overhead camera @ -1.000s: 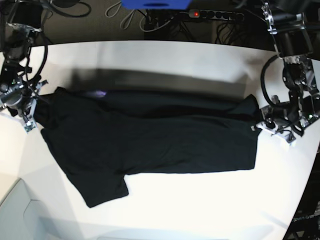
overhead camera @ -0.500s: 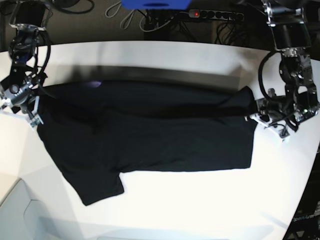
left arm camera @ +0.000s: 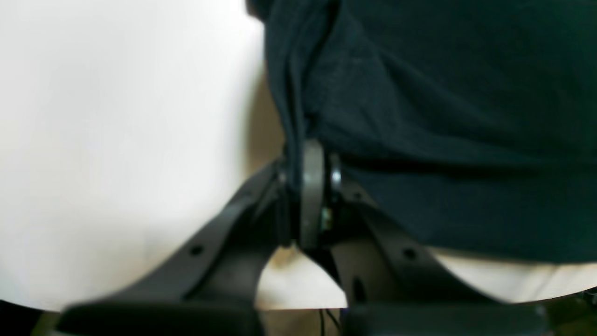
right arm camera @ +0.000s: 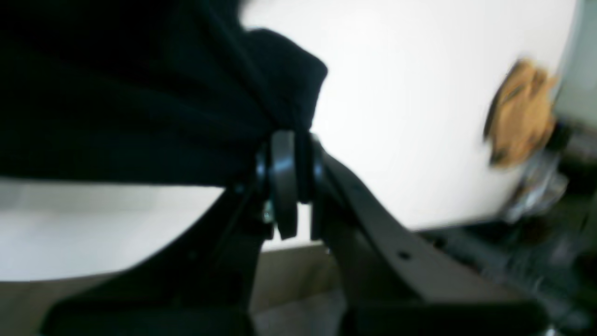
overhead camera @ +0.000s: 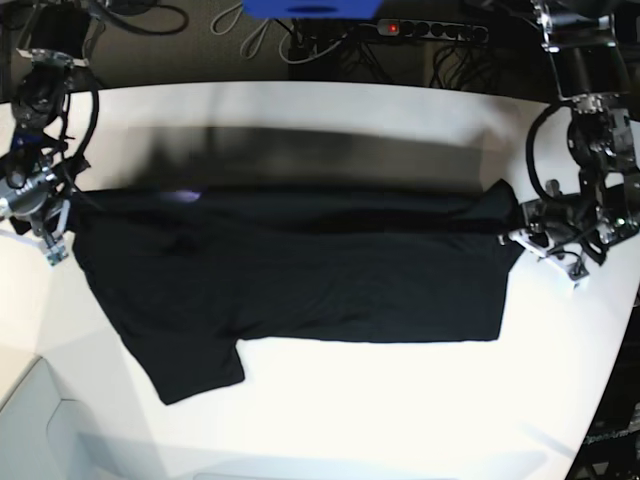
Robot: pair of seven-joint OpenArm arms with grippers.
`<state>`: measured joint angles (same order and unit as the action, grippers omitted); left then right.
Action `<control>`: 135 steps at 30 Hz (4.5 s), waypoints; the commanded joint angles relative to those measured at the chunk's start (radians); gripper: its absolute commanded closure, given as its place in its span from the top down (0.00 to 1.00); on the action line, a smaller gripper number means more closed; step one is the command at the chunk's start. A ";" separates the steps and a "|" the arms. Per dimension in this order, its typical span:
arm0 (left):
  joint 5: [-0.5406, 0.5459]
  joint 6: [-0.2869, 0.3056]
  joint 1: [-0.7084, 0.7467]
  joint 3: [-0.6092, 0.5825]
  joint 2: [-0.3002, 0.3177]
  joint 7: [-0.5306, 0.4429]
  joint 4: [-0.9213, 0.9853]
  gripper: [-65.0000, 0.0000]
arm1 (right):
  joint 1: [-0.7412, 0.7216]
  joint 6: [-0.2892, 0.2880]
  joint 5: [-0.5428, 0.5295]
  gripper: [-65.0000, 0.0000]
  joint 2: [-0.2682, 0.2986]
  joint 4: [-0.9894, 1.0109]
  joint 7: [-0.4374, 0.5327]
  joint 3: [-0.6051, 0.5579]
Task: Layout the t-shirt on the table in an organized manner, then fold the t-shirt properly
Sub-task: 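Grasp the folded edge again with both grippers and pull it taut, then drag the folded edge outward with both grippers to straighten it, then release the left gripper and reposition it along the folded edge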
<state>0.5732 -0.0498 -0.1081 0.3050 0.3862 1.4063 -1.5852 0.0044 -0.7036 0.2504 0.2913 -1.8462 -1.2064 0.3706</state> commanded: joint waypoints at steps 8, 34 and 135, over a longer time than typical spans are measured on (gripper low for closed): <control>-0.003 -0.008 0.081 0.092 0.012 -0.015 -0.090 0.00 | 0.019 0.005 0.034 0.00 0.000 -0.019 -0.006 0.118; -0.014 -0.008 0.196 0.070 -0.028 -0.078 -0.028 0.00 | 0.216 0.005 0.033 0.00 -0.145 -0.017 0.179 0.160; -0.015 -0.012 0.253 0.196 -0.171 -0.189 -0.109 0.59 | 0.211 0.005 0.031 0.48 -0.185 -0.094 0.230 0.264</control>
<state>0.5476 -0.0566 0.1539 0.4992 0.2024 1.2274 -1.6844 0.2199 -0.7063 0.2771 0.0963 -1.9240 -0.9829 0.6319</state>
